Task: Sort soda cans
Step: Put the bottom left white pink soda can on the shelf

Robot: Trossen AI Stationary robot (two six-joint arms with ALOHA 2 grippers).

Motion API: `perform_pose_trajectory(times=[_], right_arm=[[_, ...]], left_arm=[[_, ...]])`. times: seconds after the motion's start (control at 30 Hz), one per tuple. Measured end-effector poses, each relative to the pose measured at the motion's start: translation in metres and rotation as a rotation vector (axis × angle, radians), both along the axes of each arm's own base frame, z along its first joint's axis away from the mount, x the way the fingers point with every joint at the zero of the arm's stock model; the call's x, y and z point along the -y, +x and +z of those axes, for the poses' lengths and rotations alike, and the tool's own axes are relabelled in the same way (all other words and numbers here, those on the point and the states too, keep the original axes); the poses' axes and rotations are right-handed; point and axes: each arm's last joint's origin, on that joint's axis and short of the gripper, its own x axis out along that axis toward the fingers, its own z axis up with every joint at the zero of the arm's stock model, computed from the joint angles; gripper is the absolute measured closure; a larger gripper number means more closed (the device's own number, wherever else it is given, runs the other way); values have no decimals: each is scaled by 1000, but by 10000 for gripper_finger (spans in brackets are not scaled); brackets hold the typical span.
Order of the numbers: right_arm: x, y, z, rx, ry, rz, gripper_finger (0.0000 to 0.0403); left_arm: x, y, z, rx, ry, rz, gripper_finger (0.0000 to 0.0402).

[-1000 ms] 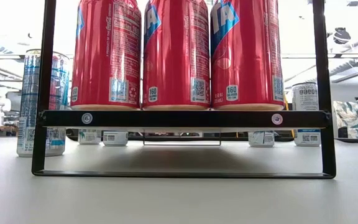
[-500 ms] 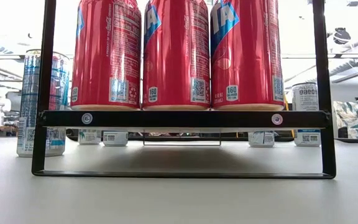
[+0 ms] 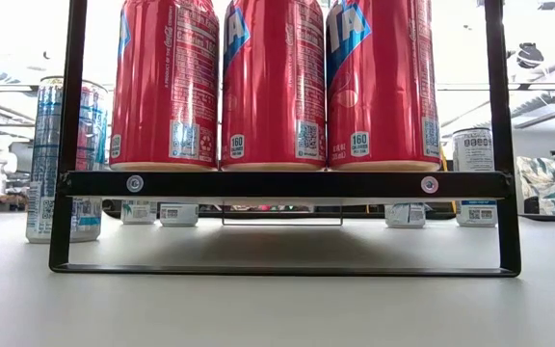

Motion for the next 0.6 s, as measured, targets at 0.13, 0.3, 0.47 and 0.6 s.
perform_pose_trajectory(times=[0.13, 0.3, 0.47, 0.6], right_arm=[[2, 8, -16, 112, 71, -27, 182], [2, 14, -18, 202, 61, -35, 181], [5, 14, -15, 265, 3, -107, 180], [10, 13, -13, 302, -47, -151, 180]], left_arm=[[2, 9, -6, -25, -6, -6, 13], [9, 19, -14, -59, -5, -21, 13], [14, 31, -24, -102, 0, -23, 13], [18, 39, -31, -127, 9, -32, 13]])
